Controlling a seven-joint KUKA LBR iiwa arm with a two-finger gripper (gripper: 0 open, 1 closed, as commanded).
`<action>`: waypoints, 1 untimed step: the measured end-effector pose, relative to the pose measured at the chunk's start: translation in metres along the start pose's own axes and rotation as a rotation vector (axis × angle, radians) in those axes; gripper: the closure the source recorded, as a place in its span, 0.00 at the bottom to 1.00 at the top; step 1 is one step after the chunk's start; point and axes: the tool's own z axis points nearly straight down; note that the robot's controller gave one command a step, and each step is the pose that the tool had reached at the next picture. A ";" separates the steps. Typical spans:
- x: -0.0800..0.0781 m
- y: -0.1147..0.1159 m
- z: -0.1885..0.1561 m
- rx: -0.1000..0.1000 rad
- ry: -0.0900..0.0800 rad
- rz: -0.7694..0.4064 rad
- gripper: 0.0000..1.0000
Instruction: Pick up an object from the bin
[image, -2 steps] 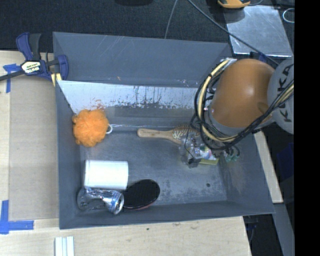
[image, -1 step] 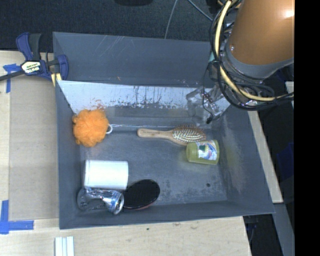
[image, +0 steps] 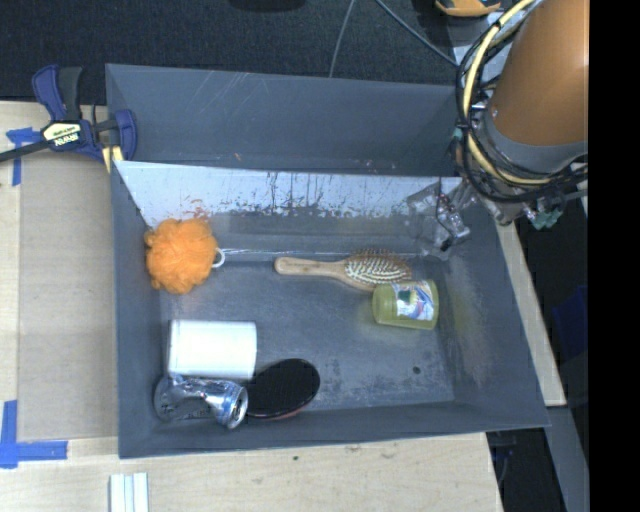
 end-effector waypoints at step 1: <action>0.032 -0.053 0.038 0.001 0.000 0.120 1.00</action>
Offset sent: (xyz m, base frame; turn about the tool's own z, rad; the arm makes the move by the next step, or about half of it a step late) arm -0.0087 -0.0581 -0.0369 0.1117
